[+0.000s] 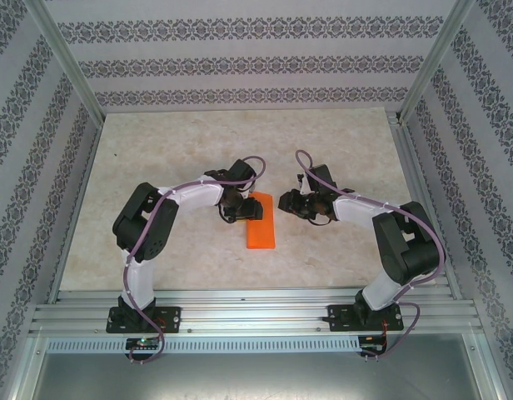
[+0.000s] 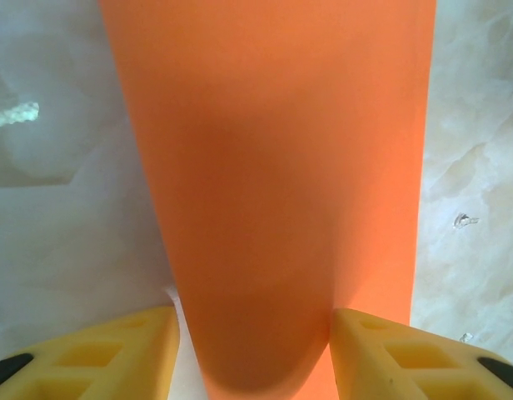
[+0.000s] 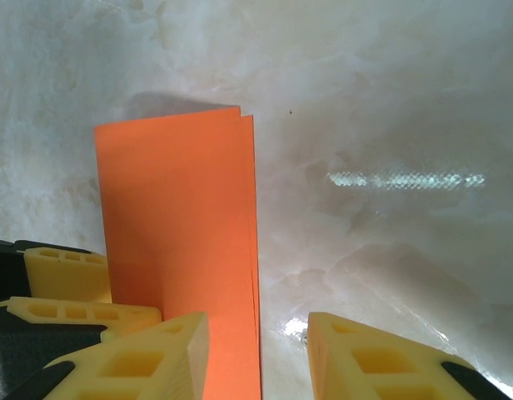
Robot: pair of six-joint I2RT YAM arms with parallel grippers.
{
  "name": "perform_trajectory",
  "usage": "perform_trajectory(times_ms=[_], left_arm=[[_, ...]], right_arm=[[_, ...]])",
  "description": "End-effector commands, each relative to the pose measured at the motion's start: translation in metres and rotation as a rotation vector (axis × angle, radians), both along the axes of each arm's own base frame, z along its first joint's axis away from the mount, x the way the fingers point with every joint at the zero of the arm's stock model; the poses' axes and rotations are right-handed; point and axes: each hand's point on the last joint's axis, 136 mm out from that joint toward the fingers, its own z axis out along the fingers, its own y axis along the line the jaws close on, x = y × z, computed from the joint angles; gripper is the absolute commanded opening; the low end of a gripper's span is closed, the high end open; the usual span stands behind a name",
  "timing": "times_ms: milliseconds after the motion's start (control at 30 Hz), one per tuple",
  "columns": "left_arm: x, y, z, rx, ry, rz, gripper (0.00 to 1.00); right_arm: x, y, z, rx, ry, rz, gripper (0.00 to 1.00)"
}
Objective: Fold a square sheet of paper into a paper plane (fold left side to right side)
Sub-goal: First fold in half a square sheet of paper at the center of the table.
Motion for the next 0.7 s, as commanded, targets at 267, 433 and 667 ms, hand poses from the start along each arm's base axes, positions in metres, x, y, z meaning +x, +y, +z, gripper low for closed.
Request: perform_trajectory(times_ms=[267, 433, 667], left_arm=[[-0.0014, -0.0042, -0.003, 0.01, -0.005, -0.046, 0.52], [-0.0032, -0.0035, -0.0026, 0.013, -0.006, -0.064, 0.5], [-0.0037, -0.0068, -0.0025, -0.006, -0.003, -0.076, 0.51]], right_arm=[[-0.0026, 0.004, 0.0038, -0.005, -0.02, 0.017, 0.36], [-0.0021, 0.0039, 0.0033, -0.008, -0.02, 0.018, 0.36], [-0.002, 0.0037, 0.003, -0.01, -0.018, 0.017, 0.36]])
